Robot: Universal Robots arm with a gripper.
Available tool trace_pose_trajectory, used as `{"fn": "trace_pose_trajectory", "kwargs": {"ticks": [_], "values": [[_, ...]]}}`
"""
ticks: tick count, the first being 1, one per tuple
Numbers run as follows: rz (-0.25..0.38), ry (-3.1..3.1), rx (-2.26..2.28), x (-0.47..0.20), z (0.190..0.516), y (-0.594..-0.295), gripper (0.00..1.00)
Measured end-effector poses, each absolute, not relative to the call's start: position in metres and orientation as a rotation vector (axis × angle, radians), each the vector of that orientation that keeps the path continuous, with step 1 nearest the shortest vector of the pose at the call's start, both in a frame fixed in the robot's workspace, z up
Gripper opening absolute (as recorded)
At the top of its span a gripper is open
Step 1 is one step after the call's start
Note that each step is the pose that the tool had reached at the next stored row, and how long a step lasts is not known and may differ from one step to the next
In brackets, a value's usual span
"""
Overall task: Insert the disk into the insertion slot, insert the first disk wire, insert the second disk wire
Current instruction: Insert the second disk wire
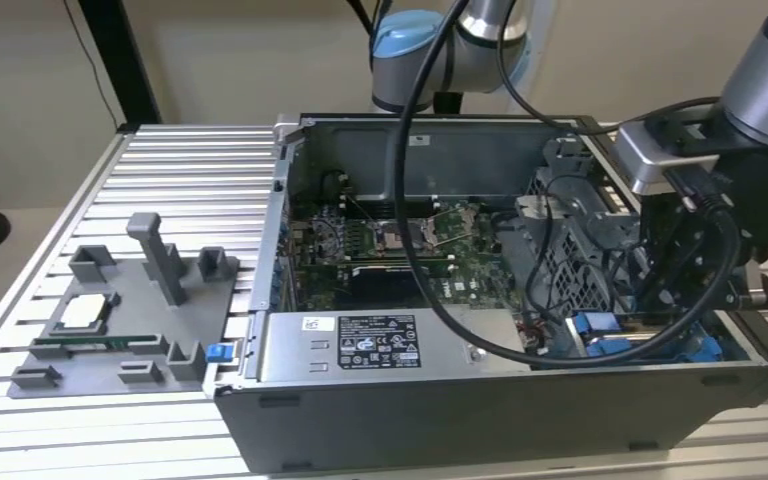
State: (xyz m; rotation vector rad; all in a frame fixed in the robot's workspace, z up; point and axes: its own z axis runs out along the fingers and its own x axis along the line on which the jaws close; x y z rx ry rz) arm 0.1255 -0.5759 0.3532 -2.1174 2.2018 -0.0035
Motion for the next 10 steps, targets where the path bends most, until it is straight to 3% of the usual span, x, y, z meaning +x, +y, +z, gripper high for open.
{"fn": "trace_pose_trajectory", "kwargs": {"ticks": [10], "values": [[-0.011,2.19,-2.11,0.1273,0.3499,-0.5757,0.0]]}}
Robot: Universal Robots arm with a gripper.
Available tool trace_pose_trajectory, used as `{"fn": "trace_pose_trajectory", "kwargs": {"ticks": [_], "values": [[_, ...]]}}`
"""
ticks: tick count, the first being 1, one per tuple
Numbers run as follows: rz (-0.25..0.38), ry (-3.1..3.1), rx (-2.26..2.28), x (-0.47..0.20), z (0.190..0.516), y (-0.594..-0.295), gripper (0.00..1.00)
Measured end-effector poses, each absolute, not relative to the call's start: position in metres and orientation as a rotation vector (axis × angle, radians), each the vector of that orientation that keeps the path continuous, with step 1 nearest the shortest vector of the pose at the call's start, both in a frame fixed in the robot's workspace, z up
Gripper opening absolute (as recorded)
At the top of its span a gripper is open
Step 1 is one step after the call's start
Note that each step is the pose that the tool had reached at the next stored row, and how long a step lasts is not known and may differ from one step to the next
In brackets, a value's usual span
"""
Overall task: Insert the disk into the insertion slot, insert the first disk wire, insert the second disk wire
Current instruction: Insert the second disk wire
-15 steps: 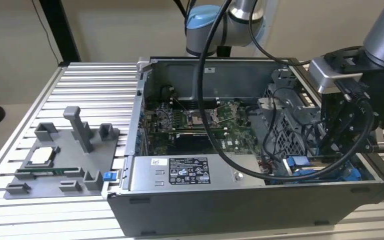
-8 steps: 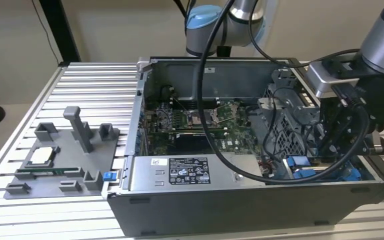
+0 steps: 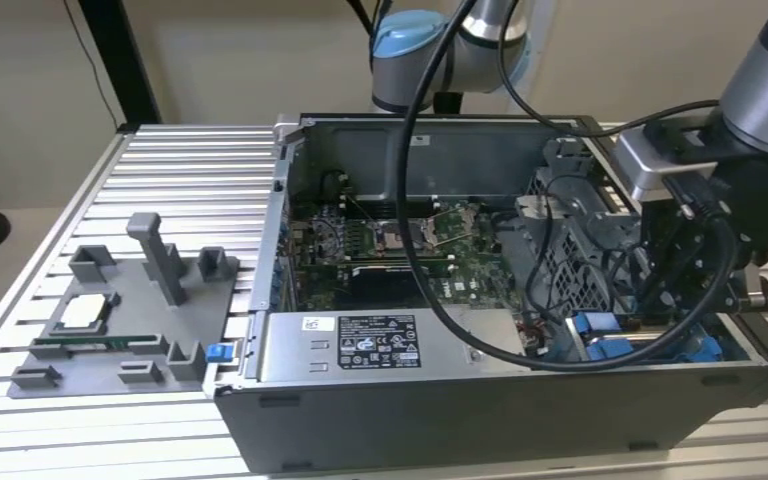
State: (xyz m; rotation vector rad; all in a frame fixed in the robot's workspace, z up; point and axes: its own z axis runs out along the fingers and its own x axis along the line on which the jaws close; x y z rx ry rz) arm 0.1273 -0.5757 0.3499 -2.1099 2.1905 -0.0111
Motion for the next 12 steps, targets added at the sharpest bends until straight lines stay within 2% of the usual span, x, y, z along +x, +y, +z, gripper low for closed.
{"fn": "trace_pose_trajectory", "kwargs": {"ticks": [12], "values": [[-0.026,2.182,-2.104,0.1272,0.3466,-0.5757,0.0]]}}
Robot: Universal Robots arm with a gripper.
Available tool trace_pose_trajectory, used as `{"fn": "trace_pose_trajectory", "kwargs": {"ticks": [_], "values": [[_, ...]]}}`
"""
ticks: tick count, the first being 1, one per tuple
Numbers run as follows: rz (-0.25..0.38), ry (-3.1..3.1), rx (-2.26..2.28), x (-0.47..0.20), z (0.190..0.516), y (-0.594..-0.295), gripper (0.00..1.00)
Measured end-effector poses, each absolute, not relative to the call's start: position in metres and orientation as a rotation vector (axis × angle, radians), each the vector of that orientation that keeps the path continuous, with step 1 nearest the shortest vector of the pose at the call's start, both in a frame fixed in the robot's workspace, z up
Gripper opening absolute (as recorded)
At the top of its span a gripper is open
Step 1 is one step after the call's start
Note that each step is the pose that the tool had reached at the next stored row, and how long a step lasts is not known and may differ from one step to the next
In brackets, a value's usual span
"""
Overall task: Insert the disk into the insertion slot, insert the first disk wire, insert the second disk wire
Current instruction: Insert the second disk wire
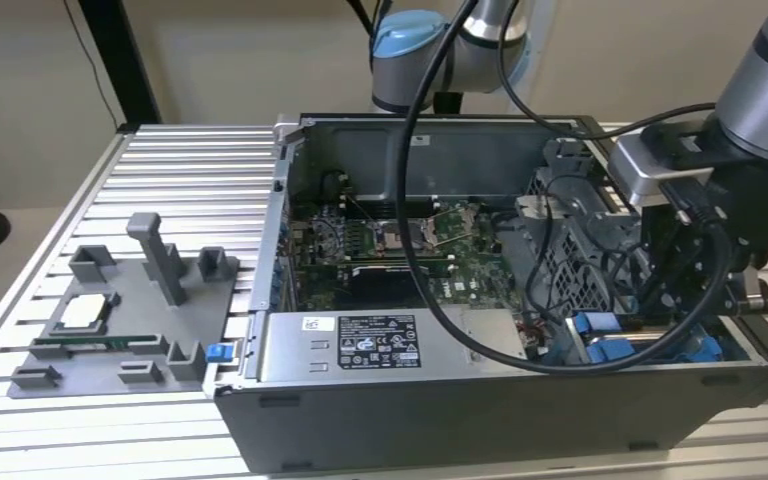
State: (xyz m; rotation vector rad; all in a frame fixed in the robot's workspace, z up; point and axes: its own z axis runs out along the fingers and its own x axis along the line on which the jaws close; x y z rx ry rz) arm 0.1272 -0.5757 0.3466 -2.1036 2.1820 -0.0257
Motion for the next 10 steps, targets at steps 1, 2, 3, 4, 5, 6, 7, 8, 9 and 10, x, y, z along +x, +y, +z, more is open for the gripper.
{"fn": "trace_pose_trajectory", "kwargs": {"ticks": [1,2,3,4,5,6,7,8,9,10], "values": [[-0.026,2.182,-2.104,0.1272,0.3462,-0.5757,0.0],[-0.026,2.182,-2.104,0.1272,0.3459,-0.5757,0.0],[-0.026,2.182,-2.104,0.1272,0.3455,-0.5757,0.0],[-0.026,2.182,-2.104,0.1272,0.345,-0.5757,0.0],[-0.026,2.182,-2.104,0.1272,0.3444,-0.5757,0.0],[-0.026,2.182,-2.104,0.1271,0.3438,-0.5757,0.0],[-0.026,2.182,-2.103,0.1271,0.343,-0.5757,0.0],[-0.026,2.182,-2.104,0.1271,0.3423,-0.5757,0.0],[-0.026,2.182,-2.104,0.1271,0.3415,-0.5757,0.0],[-0.027,2.182,-2.104,0.127,0.3409,-0.5757,0.0]]}}
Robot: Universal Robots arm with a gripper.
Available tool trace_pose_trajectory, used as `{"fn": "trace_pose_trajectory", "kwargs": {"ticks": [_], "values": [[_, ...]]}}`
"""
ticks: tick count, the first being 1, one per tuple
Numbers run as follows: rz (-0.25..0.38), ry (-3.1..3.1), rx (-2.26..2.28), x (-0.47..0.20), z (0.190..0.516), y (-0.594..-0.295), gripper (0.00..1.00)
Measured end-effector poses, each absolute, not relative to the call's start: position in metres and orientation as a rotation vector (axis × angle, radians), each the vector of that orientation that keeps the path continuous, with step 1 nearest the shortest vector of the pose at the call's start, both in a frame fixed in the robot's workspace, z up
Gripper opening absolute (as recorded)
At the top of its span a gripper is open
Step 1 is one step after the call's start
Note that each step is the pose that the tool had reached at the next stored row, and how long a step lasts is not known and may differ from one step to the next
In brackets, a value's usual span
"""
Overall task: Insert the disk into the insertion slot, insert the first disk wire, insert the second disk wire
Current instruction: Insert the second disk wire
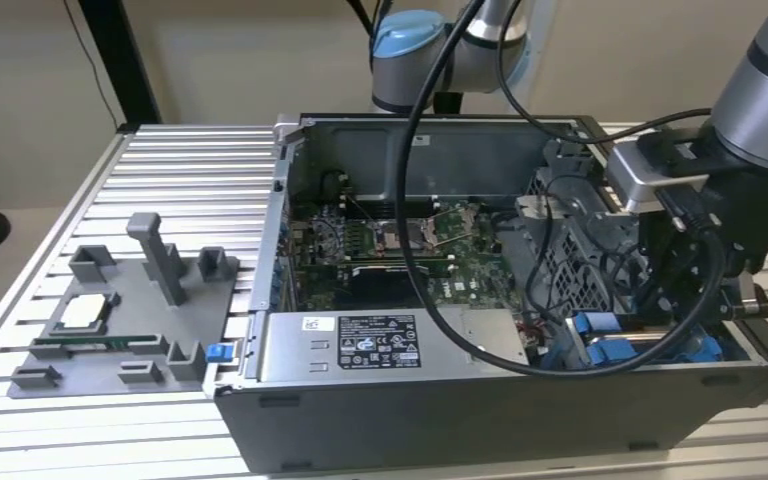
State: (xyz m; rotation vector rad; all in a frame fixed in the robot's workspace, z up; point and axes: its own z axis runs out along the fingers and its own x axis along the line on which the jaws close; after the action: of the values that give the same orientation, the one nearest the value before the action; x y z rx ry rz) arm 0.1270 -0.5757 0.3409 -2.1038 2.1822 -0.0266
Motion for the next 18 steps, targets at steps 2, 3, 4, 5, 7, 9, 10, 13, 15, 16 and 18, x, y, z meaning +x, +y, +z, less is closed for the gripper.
{"fn": "trace_pose_trajectory", "kwargs": {"ticks": [2,3,4,5,7,9,10,13,15,16,18], "values": [[-0.027,2.183,-2.104,0.1269,0.3398,-0.5757,0.0],[-0.027,2.183,-2.103,0.1269,0.3393,-0.5757,0.0],[-0.027,2.183,-2.103,0.1269,0.3389,-0.5757,0.0],[-0.027,2.184,-2.102,0.1269,0.3388,-0.5757,0.0],[-0.026,2.183,-2.102,0.1269,0.3394,-0.5756,0.0],[-0.024,2.183,-2.101,0.1269,0.3417,-0.5756,0.0],[-0.025,2.183,-2.102,0.1269,0.3434,-0.5756,0.0],[-0.026,2.183,-2.102,0.1269,0.3442,-0.5754,0.0],[-0.026,2.184,-2.102,0.1269,0.3439,-0.5748,0.0],[-0.026,2.184,-2.102,0.1269,0.3437,-0.5743,0.0],[-0.026,2.184,-2.102,0.1269,0.3432,-0.5733,0.0]]}}
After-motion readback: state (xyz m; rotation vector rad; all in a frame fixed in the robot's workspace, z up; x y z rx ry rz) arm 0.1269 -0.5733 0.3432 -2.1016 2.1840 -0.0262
